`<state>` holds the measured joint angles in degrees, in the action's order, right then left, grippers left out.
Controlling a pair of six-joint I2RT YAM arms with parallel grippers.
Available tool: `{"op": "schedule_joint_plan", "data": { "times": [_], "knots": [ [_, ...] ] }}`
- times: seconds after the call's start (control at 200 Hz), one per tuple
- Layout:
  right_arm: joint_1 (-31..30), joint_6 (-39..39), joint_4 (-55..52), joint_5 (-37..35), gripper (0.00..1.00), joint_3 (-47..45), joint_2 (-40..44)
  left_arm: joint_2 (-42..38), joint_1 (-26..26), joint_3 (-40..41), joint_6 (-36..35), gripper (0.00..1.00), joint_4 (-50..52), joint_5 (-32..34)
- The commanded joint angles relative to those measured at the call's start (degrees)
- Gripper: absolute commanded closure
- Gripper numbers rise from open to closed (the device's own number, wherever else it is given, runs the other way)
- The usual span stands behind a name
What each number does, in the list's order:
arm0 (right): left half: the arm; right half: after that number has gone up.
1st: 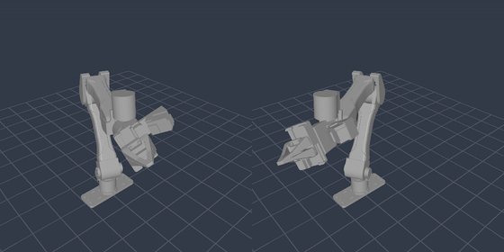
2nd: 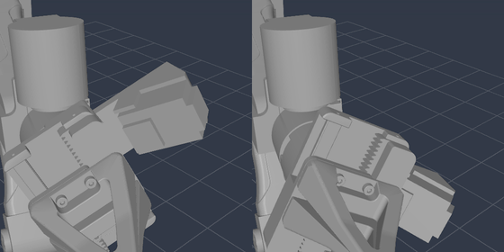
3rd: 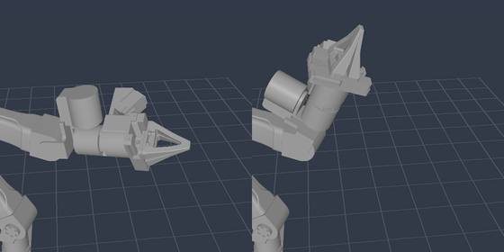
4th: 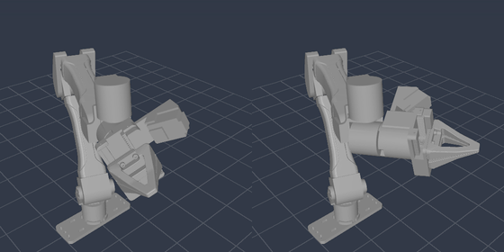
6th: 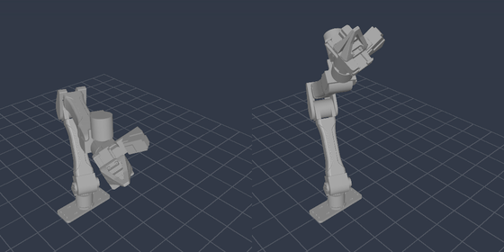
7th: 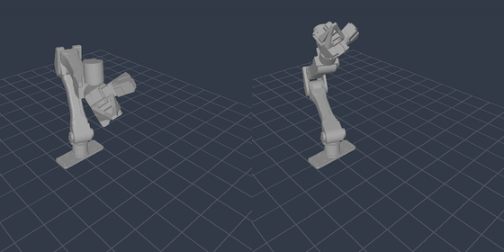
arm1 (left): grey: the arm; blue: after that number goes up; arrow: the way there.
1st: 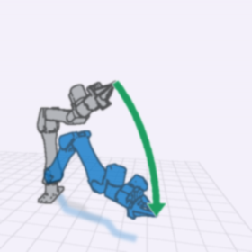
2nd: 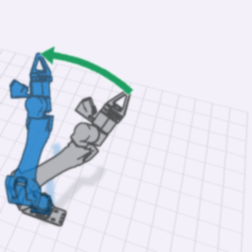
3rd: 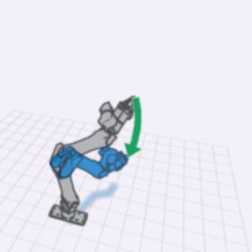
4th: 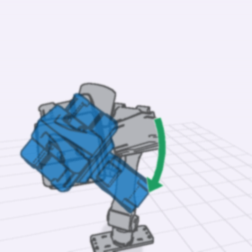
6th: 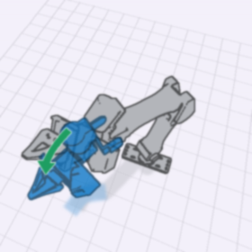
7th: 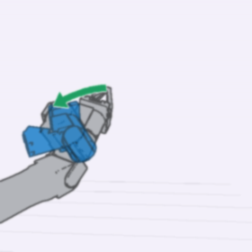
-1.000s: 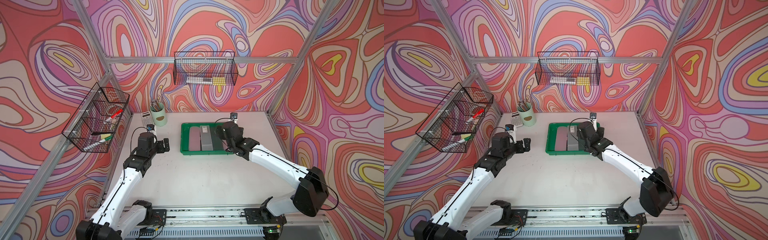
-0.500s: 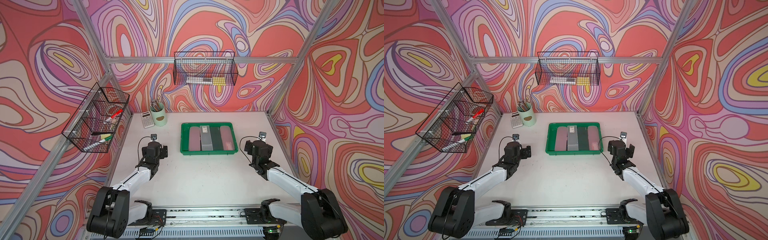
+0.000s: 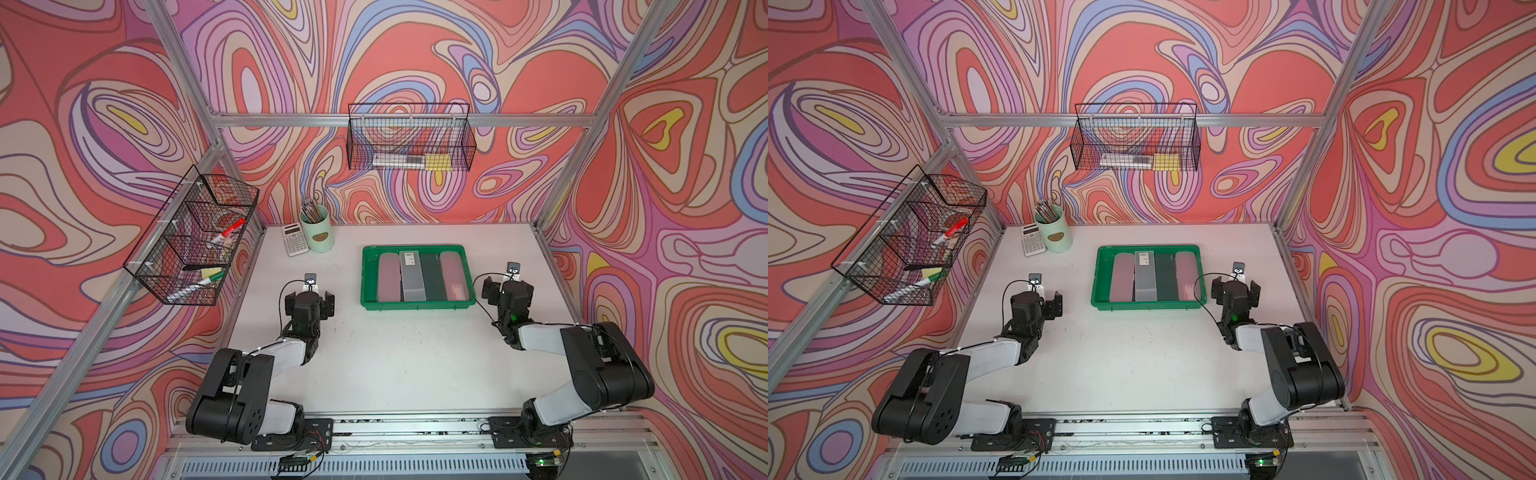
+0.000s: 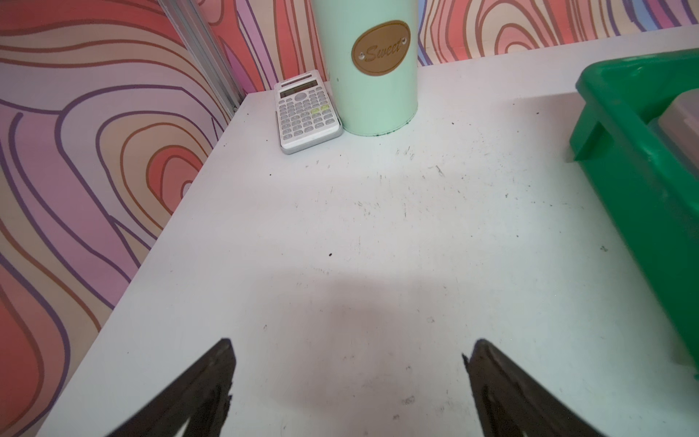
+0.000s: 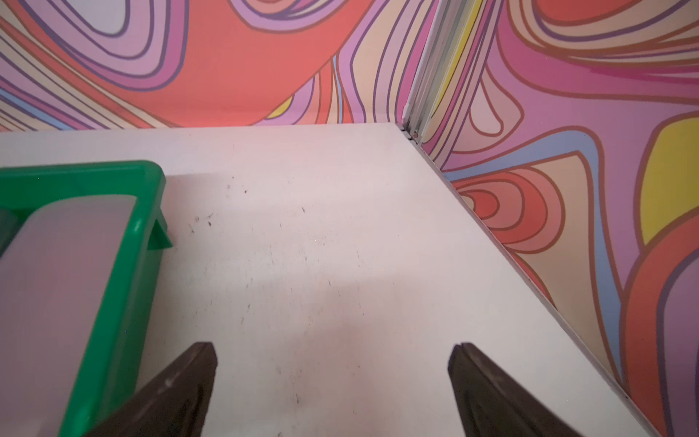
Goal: Put the pencil case into the storage box
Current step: Reset both arms
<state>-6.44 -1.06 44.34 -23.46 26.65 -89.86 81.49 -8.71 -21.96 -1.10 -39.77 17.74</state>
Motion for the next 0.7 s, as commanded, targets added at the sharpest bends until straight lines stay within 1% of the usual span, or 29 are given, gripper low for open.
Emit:
{"op": "schedule_joint_plan", "data": {
  "times": [0.0,0.02,0.035,0.06,0.09,0.125,0.155,0.18,0.215,0.235,0.265,0.29,0.32,0.346,0.376,0.406,0.466,0.541,0.611,0.691],
  "knots": [
    [1.2,0.1,14.2,2.9,0.02,-2.1,-5.2,4.5,1.2,1.0,-2.0,0.01,-12.5,-0.1],
    [1.3,-0.5,12.9,3.4,0.02,-1.7,-4.8,4.0,2.0,1.0,-0.6,0.01,-11.5,-0.6],
    [1.6,-1.1,10.4,4.2,0.02,-1.2,-4.2,3.4,2.9,1.0,0.6,0.01,-9.8,-2.2],
    [2.3,-1.5,9.7,5.2,0.02,-1.3,-3.9,2.9,4.5,1.2,1.8,0.01,-8.9,-5.4],
    [2.7,-1.6,12.0,5.9,0.02,-1.9,-4.5,3.8,6.0,2.2,2.5,0.01,-11.4,-7.7],
    [3.0,-1.8,12.1,7.7,0.02,-2.4,-4.8,6.3,6.4,3.2,2.8,0.01,-16.3,-7.4],
    [3.2,-1.4,16.9,7.4,0.02,-3.5,-7.3,7.9,6.4,3.6,2.0,0.01,-19.6,-7.1],
    [3.3,-0.6,21.4,7.3,0.02,-4.2,-8.8,6.9,6.4,3.1,2.3,0.01,-16.6,-7.8],
    [3.3,-1.7,16.3,8.2,0.02,-3.5,-6.9,5.2,6.5,1.7,2.6,0.01,-10.9,-9.1],
    [3.5,-2.0,15.1,8.3,0.02,-3.2,-6.7,5.5,6.6,1.1,2.3,0.01,-10.6,-9.8],
    [3.6,-1.6,17.8,7.9,0.02,-3.3,-7.8,7.1,6.6,0.6,1.3,0.01,-12.3,-10.7],
    [3.6,-1.2,17.4,8.0,0.02,-3.1,-7.8,7.5,6.6,0.7,1.2,0.01,-12.7,-10.9],
    [3.6,-1.8,14.8,8.4,0.02,-2.5,-7.1,6.2,6.6,0.5,1.8,0.01,-10.1,-10.7],
    [3.6,-1.7,15.0,8.1,0.02,-2.2,-7.5,5.8,6.6,0.0,2.1,0.01,-8.7,-10.5],
    [3.7,-1.2,15.8,8.0,0.02,-2.0,-7.9,6.7,6.6,0.3,1.7,0.01,-11.0,-10.4],
    [3.7,-1.6,13.7,8.1,0.02,-1.5,-7.5,7.2,6.6,1.0,1.6,0.01,-13.1,-10.2],
    [3.7,-1.3,13.7,7.5,0.02,-1.0,-7.9,6.2,6.6,0.0,1.9,0.01,-9.2,-10.4],
    [3.7,-1.4,13.6,7.6,0.02,-1.1,-7.8,7.0,6.6,0.7,1.6,0.01,-12.3,-10.2],
    [3.7,-1.4,13.3,7.5,0.02,-0.9,-7.7,6.3,6.6,0.3,1.8,0.01,-10.2,-10.3],
    [3.7,-1.3,13.3,7.6,0.02,-0.9,-7.8,6.9,6.6,0.6,1.6,0.01,-11.8,-10.3]
  ]
}}
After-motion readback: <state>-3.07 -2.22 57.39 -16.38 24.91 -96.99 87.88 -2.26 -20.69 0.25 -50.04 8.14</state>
